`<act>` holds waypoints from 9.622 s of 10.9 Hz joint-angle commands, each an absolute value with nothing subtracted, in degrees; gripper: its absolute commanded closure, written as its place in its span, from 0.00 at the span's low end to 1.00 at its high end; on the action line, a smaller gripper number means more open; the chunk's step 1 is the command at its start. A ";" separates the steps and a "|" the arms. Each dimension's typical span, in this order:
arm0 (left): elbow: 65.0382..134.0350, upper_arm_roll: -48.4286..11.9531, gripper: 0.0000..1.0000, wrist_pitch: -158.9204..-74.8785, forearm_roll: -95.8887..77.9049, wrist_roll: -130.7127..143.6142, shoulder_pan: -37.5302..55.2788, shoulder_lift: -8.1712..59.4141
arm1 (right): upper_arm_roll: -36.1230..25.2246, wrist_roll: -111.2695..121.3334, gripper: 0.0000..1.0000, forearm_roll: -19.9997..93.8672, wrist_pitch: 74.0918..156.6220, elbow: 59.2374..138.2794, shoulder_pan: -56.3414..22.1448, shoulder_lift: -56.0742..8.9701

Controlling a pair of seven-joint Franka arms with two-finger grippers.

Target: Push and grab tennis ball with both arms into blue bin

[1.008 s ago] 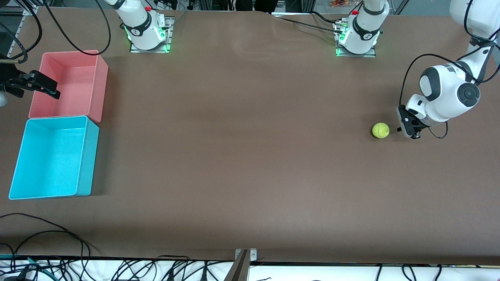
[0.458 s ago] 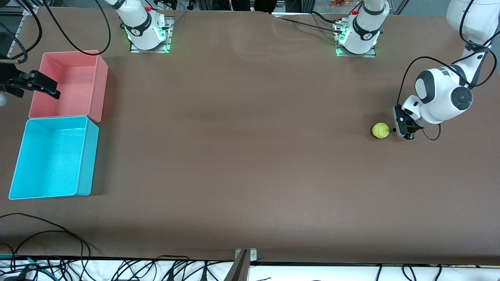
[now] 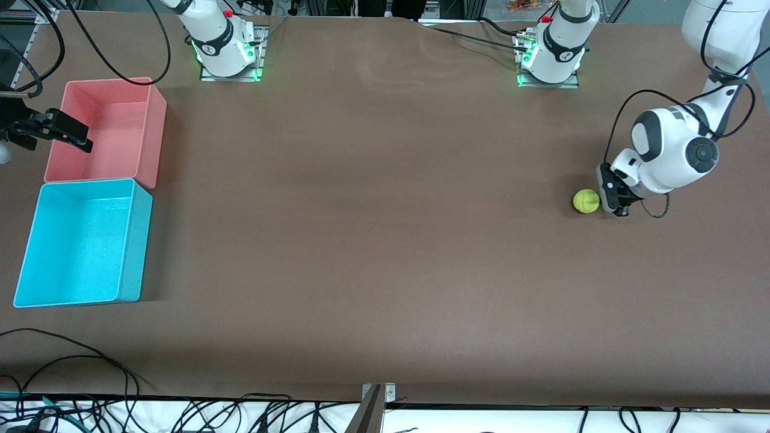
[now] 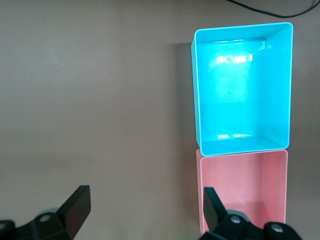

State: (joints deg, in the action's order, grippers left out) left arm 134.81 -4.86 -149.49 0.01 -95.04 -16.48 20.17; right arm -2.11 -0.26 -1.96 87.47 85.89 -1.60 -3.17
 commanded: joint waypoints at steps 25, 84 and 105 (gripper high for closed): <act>133.95 -12.92 0.00 -150.91 -3.60 -80.86 -10.46 19.07 | 2.72 -0.36 0.00 -4.22 76.39 85.34 -4.04 -3.60; 86.84 -6.24 0.00 -75.85 -1.84 1.93 -4.57 -4.04 | 4.75 58.10 0.87 -7.47 109.86 86.39 24.60 -43.50; 86.13 -5.89 0.00 -72.77 -6.94 2.02 -5.01 -2.99 | 3.78 34.92 0.00 -15.75 84.81 69.36 19.86 -30.68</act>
State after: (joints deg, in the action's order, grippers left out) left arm 88.32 -6.06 -74.09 -5.85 1.73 -4.67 -3.57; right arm 4.20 40.53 -16.32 86.18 72.91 20.40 -31.06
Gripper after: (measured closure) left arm 0.000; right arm 0.000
